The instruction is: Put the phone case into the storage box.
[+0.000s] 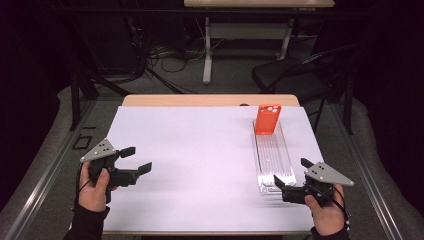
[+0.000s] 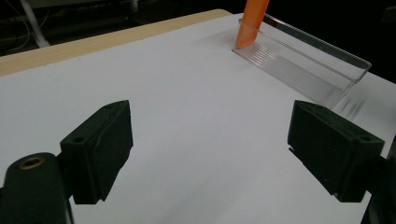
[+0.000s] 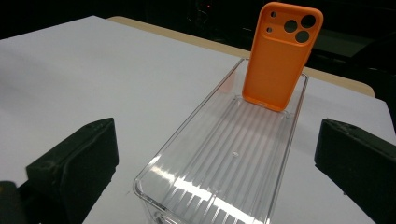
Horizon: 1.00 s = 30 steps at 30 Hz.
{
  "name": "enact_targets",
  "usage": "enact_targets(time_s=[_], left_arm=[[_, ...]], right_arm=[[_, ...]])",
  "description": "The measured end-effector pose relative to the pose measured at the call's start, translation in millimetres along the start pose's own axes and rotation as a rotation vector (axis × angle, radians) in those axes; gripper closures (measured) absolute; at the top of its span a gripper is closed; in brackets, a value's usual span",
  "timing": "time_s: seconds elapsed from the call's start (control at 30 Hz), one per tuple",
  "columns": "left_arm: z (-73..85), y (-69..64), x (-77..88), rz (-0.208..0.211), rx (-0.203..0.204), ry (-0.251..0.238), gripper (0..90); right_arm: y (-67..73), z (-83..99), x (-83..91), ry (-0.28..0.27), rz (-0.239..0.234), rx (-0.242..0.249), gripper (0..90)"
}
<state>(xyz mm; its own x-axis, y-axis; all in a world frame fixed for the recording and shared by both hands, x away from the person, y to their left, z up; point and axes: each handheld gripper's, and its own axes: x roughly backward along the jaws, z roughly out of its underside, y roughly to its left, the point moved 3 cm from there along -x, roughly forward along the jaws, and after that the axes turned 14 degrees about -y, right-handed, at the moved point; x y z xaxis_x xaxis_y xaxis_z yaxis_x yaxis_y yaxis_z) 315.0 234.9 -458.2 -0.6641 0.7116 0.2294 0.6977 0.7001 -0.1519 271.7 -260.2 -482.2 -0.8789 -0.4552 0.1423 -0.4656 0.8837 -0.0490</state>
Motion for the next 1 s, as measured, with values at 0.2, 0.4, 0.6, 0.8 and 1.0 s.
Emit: enact_targets(time_s=[0.2,0.4,0.6,0.8,1.0], left_arm=[[5.4,4.2,-0.6,-0.013,0.005,-0.007,14.3],[9.7,8.9,0.3,-0.021,0.017,-0.012,14.3],[13.8,13.4,1.8,-0.036,0.023,-0.011,14.3],[16.7,15.9,1.8,-0.041,0.024,-0.016,14.3],[20.3,17.6,0.7,-0.043,0.025,-0.01,14.3]], right_arm=[[-1.3,7.4,1.3,-0.001,0.014,0.008,0.0],[-1.2,15.7,0.7,0.013,0.011,0.016,0.0],[-6.3,20.6,2.5,0.003,0.017,-0.024,0.0],[-9.6,24.6,4.7,-0.018,0.022,-0.039,0.0],[-8.1,29.7,2.7,-0.032,0.018,-0.026,0.0]])
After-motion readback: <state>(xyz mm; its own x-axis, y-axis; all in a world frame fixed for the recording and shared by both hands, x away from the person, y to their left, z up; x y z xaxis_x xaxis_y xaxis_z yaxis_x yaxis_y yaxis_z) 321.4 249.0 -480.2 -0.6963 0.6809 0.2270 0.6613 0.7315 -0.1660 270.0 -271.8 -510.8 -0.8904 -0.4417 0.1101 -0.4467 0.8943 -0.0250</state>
